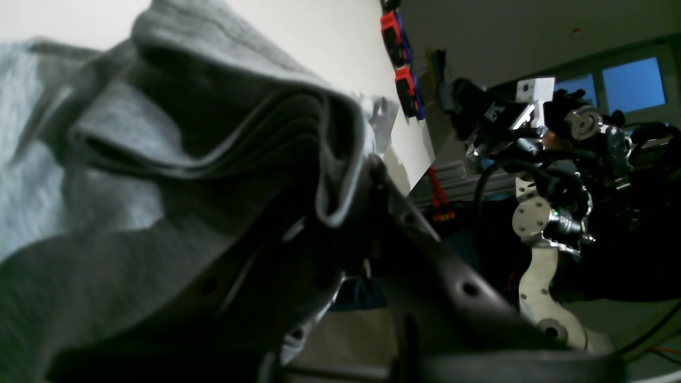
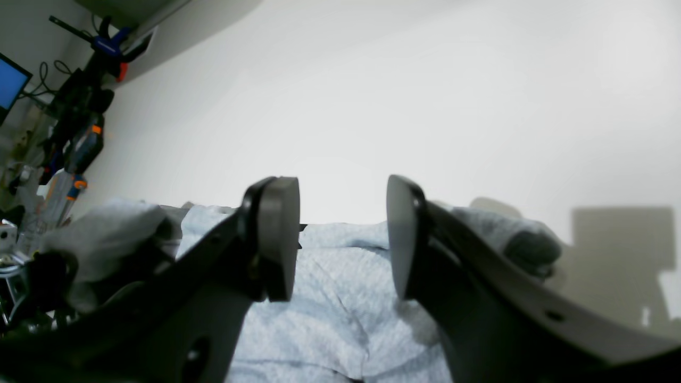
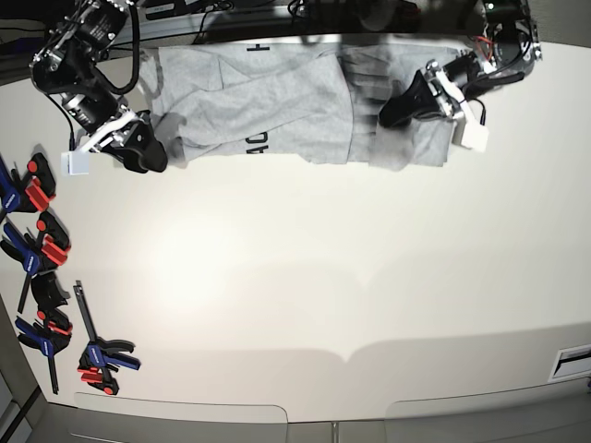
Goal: Fold the T-shirt properly
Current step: 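Lower the left gripper onto the opposite shirt end and grasp it, then fold the held shirt end with the left gripper toward the right gripper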
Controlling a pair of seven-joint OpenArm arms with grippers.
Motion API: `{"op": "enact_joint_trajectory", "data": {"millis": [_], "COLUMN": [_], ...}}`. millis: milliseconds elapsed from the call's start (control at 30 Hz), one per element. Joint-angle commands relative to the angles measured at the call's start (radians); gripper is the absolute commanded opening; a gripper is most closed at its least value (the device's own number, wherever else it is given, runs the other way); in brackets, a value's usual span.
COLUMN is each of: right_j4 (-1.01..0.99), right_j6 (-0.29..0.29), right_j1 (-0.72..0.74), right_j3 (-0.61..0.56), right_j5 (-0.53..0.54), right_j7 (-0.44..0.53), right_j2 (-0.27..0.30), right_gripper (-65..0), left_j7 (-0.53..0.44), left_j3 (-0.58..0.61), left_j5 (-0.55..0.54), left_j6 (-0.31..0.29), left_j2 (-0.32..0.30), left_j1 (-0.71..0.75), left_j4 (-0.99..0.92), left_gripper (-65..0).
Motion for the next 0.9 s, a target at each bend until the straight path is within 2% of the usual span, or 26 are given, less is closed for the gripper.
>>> {"op": "enact_joint_trajectory", "data": {"millis": [0, 367, 400, 467, 500, 533, 767, 867], "right_j4": [0.017, 0.017, 0.017, 0.017, 0.017, 0.017, 0.017, 0.017], "right_j6": [0.006, 0.006, 0.006, 0.006, 0.006, 0.006, 0.006, 0.006], "right_j1": [0.006, 0.006, 0.006, 0.006, 0.006, 0.006, 0.006, 0.005], "right_j3": [0.003, 0.003, 0.003, 0.003, 0.003, 0.003, 0.003, 0.004], "right_j5": [0.026, 0.026, 0.026, 0.026, 0.026, 0.026, 0.026, 0.019], "right_j7": [0.023, 0.023, 0.023, 0.023, 0.023, 0.023, 0.022, 0.021], "right_j2": [0.014, 0.014, 0.013, 0.013, 0.013, 0.013, 0.014, 0.014], "right_gripper": [-39.6, -39.6, -39.6, -39.6, -39.6, -39.6, -39.6, -39.6], "left_j7": [-0.011, -0.032, -0.04, -0.057, -0.056, -0.057, 0.022, 0.01], "left_j3": [0.006, 0.146, 0.156, 0.168, 0.171, 0.171, 0.14, 0.114], "left_j5": [-0.027, 0.001, 0.017, 0.035, 0.033, 0.031, 0.002, 0.078], "left_j6": [-0.009, -0.009, -0.009, -0.009, -0.009, -0.009, -0.009, -0.009], "left_j2": [0.0, 0.006, 0.005, 0.005, 0.005, 0.005, -0.005, -0.029], "left_j1": [-0.011, -0.034, -0.04, -0.049, -0.053, -0.055, -0.05, -0.05], "left_j4": [0.019, 0.019, 0.019, 0.019, 0.019, 0.02, 0.145, 0.198], "left_gripper": [-65.0, -65.0, -62.8, -41.8, -33.7, -29.4, -29.6, -32.3]}}
